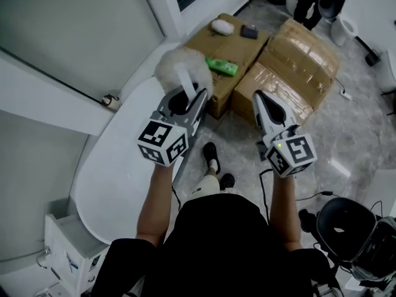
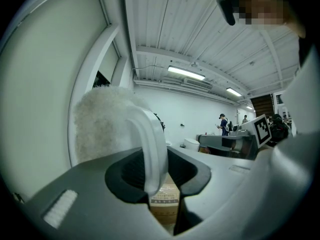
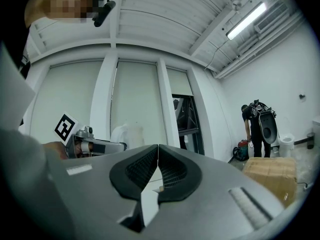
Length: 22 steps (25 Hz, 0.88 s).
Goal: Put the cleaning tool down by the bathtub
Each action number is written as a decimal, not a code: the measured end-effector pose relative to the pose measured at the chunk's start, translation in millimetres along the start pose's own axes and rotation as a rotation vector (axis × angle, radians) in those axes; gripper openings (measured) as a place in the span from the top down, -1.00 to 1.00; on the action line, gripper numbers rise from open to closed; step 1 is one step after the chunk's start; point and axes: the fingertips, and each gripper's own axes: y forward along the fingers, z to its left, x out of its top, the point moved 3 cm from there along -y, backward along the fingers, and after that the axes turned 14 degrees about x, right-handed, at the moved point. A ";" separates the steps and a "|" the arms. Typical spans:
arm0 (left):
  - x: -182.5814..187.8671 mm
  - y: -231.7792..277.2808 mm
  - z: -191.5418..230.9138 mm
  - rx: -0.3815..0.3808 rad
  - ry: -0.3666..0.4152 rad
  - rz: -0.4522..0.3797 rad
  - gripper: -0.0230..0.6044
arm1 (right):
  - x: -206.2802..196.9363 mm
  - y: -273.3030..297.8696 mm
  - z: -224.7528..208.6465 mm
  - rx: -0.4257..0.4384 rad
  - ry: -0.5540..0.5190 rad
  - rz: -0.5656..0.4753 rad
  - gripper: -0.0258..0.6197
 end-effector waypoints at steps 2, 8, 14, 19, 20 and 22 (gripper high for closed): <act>-0.6 7.8 5.4 0.000 -0.005 0.000 0.62 | -3.2 7.1 -5.4 0.003 0.003 0.009 0.89; 6.8 51.1 35.0 0.008 -0.030 0.008 0.62 | 2.9 45.5 -41.3 0.005 0.003 0.030 0.89; 13.9 90.5 68.4 0.013 -0.035 0.008 0.62 | 6.8 88.8 -73.8 0.009 -0.004 0.036 0.89; 23.5 121.4 97.0 0.016 -0.041 0.003 0.62 | 13.2 123.8 -97.1 0.008 -0.010 0.035 0.89; 26.0 127.5 102.3 0.015 -0.044 0.001 0.62 | 15.3 130.6 -101.5 0.006 -0.011 0.034 0.89; 30.6 138.4 112.4 0.008 -0.049 -0.003 0.62 | 18.8 143.8 -108.7 0.002 -0.016 0.030 0.89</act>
